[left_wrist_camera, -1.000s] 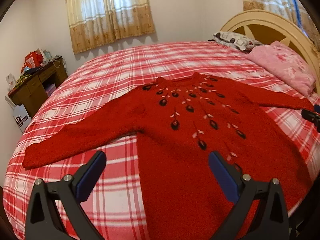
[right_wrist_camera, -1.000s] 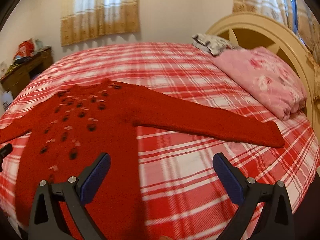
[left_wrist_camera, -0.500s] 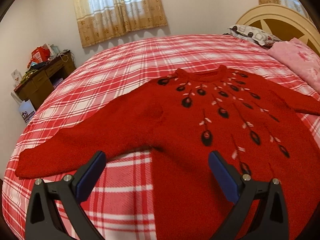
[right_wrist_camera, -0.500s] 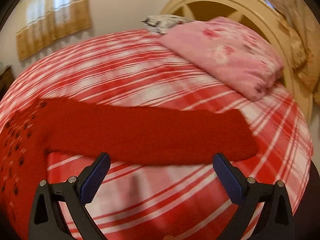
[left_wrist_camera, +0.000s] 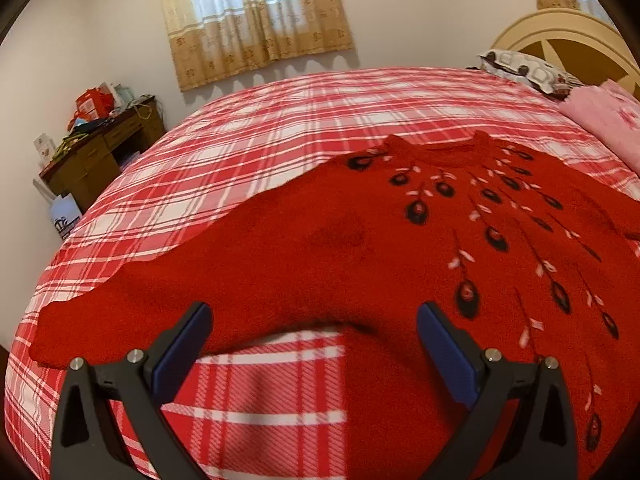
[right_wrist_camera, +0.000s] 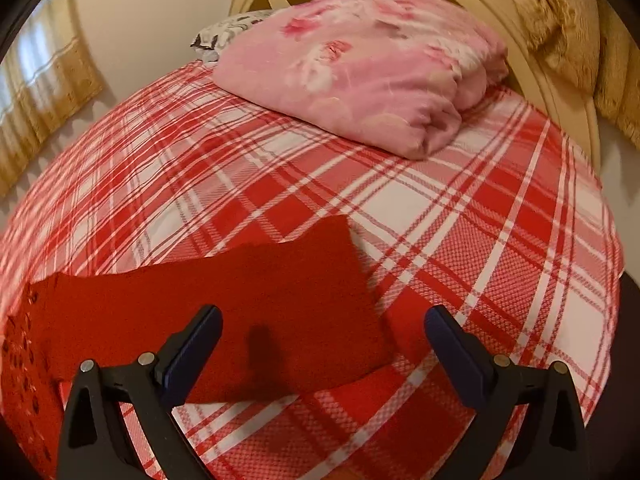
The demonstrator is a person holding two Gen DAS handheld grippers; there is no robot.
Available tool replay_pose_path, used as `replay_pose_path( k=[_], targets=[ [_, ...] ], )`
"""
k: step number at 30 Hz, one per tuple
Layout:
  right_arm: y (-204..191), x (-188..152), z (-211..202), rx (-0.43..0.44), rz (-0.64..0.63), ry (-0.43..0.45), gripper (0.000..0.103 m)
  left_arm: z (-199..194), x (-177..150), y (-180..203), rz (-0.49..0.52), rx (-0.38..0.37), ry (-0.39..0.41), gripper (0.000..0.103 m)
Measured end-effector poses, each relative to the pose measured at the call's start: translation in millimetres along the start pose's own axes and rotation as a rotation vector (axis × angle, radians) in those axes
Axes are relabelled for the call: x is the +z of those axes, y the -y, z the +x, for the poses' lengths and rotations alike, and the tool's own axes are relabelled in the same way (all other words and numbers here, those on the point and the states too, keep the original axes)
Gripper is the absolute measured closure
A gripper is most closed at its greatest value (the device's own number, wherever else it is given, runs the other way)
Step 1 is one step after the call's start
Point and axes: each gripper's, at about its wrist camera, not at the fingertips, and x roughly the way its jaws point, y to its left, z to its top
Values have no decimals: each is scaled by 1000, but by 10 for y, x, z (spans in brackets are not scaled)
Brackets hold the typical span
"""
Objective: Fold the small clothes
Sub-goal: 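Move the right tool to the sweater's sleeve cuff and grasp it, then lift the sleeve with the right tool and fold it across the sweater body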
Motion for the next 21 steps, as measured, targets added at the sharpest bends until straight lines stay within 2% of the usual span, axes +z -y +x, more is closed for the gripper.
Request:
replay_pose_path(
  k=[2, 4, 6, 7, 8, 9, 10, 15, 21],
  targets=[
    [29, 7, 49, 0, 8, -12, 12, 19, 7, -53, -10, 17, 0, 0],
    [-7, 4, 60, -9, -17, -10, 14, 28, 5, -109, -18, 32, 5, 0],
    [-66, 1, 68, 7, -48, -18, 29, 41, 3, -147, -24, 42, 4, 0],
    [-120, -3, 75, 12, -75, -22, 33, 49, 0, -169, -27, 46, 4, 0],
    [-160, -7, 82, 9, -97, -23, 44, 59, 0, -192, -30, 49, 2, 0],
    [-187, -7, 87, 13, -115, -22, 65, 68, 0, -220, -33, 55, 2, 0],
    [-206, -7, 94, 30, -128, -25, 75, 79, 2, -246, -39, 63, 2, 0],
    [-197, 7, 80, 97, -110, -24, 89, 80, -10, -351, -62, 67, 4, 0],
    [-327, 33, -89, 190, -98, 4, 92, 89, -49, -470, -69, 100, 5, 0]
  ],
)
